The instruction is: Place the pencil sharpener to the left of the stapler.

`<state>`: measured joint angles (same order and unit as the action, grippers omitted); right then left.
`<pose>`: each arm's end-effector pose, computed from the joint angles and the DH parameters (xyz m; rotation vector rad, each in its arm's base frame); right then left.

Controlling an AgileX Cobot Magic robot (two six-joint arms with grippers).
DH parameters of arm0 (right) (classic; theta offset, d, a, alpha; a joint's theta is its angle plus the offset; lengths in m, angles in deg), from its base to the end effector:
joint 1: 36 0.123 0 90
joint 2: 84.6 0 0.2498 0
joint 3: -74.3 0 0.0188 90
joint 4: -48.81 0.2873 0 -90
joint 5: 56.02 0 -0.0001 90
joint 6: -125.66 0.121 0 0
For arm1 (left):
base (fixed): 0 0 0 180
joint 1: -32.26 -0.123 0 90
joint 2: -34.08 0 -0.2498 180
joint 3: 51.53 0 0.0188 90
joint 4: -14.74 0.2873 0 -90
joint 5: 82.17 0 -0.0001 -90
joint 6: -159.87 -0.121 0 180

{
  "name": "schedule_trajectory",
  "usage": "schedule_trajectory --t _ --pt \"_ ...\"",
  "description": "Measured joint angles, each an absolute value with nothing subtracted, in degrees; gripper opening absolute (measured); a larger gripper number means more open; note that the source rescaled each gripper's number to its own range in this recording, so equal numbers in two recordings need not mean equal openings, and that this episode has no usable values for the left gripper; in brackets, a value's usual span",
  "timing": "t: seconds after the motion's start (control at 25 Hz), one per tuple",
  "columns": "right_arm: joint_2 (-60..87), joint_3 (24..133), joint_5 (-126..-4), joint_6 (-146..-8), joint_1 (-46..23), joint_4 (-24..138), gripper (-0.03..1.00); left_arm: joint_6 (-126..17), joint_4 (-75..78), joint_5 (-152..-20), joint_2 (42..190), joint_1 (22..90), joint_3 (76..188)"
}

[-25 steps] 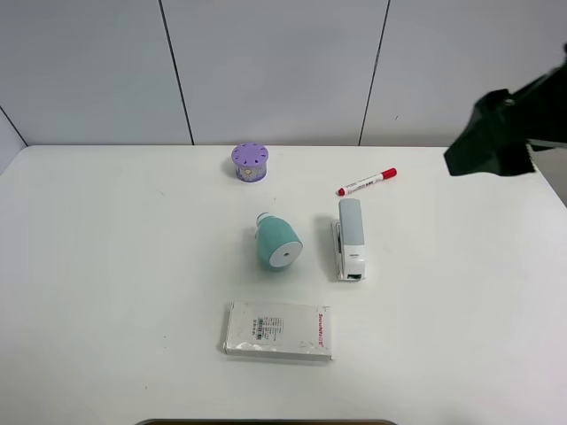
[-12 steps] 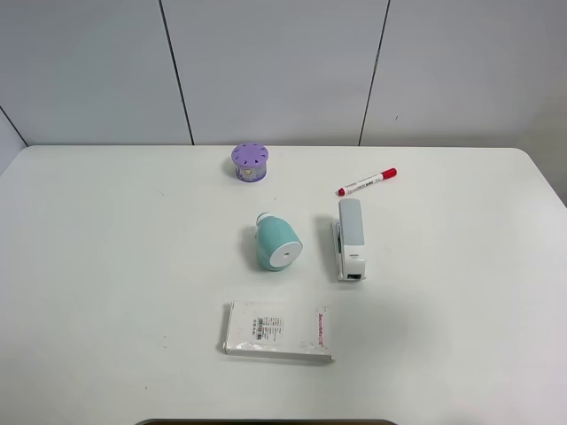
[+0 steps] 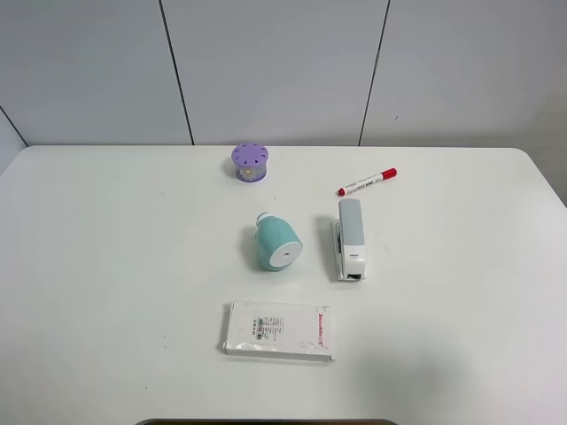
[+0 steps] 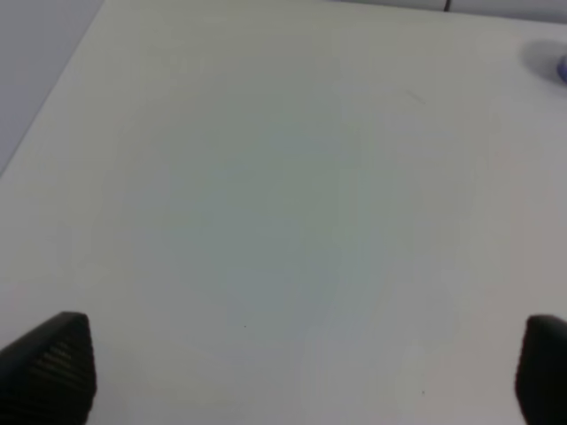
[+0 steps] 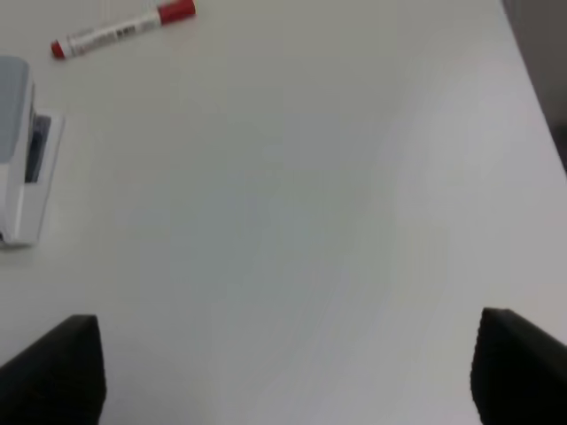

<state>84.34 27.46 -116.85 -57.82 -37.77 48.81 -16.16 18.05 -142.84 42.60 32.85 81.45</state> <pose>0.0942 -0.0029 0.2813 -0.0309 2.0725 -0.0562 0.0877 0.0052 0.2847 -0.0629 2.0260 0.0187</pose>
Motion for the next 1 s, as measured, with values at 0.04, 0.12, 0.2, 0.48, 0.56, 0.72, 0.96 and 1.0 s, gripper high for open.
schedule_trajectory --t 0.04,0.12,0.2,0.48,0.56,0.72,0.96,1.0 --pt "85.79 27.26 -117.03 -58.09 -37.80 48.81 0.59 -16.16 18.05 -142.84 42.60 32.85 81.45" --pt "86.57 27.14 -117.13 -58.10 -37.81 48.81 0.59 -16.16 18.05 -142.84 42.60 32.85 81.45" --pt "86.57 27.10 -117.13 -58.10 -37.51 48.81 0.59 -16.16 18.05 -142.84 42.60 32.85 81.45" --pt "86.57 27.03 -117.13 -58.10 -36.66 48.81 0.59 -16.16 18.05 -142.84 42.60 32.85 81.45" --pt "86.57 27.03 -117.13 -58.10 -36.66 48.81 0.59 -16.16 18.05 -142.84 42.60 32.85 81.45" --pt "86.57 27.03 -117.13 -58.10 -36.66 48.81 0.59 -16.16 18.05 -142.84 42.60 32.85 81.45" --pt "86.57 27.03 -117.13 -58.10 -36.66 48.81 0.59 -16.16 18.05 -142.84 42.60 32.85 81.45" --pt "86.57 27.03 -117.13 -58.10 -36.66 48.81 0.59 -16.16 18.05 -142.84 42.60 32.85 81.45"
